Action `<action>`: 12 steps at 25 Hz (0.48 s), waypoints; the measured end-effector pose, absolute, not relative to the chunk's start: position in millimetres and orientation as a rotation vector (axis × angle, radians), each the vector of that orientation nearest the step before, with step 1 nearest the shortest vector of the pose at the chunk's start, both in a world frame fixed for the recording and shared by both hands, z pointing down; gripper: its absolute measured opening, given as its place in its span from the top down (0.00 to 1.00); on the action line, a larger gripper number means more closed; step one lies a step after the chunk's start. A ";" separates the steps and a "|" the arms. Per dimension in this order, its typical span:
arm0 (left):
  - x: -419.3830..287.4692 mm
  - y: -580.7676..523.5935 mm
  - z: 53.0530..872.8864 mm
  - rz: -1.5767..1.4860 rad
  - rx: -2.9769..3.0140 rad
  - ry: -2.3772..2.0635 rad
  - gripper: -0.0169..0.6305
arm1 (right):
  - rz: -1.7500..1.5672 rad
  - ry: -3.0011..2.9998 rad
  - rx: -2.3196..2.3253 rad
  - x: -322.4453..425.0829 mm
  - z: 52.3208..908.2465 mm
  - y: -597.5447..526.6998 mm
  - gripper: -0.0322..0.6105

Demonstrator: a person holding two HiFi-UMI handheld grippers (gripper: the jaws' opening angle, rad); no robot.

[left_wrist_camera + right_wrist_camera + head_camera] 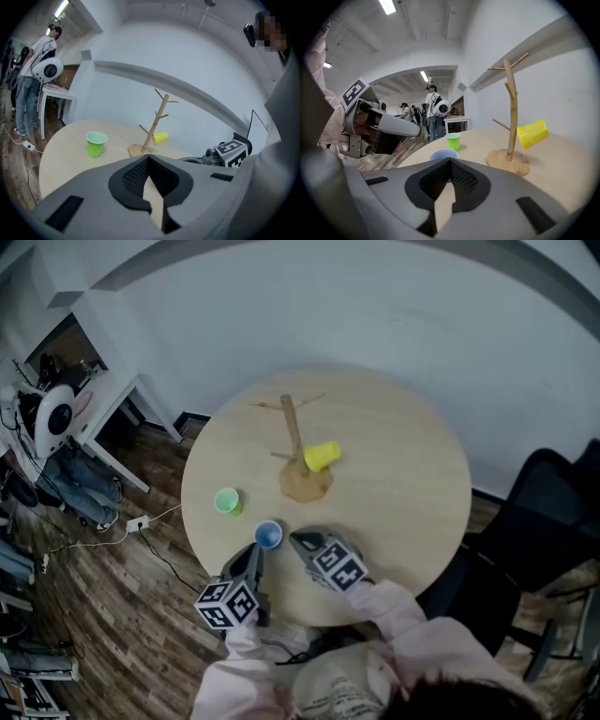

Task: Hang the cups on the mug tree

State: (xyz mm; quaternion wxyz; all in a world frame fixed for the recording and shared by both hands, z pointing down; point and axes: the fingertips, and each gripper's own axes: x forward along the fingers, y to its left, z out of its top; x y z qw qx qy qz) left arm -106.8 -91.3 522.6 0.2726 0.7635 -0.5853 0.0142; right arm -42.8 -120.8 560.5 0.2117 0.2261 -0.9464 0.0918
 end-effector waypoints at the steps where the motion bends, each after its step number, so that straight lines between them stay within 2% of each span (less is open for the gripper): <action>1: -107.4 -87.4 523.3 0.045 2.059 -1.571 0.97 | 0.258 -2.627 0.636 -44.2 560.1 -118.2 0.95; 12: -120.2 -53.4 520.6 -0.016 2.061 -1.524 0.97 | 0.242 -2.574 0.692 -59.3 567.3 -87.3 0.95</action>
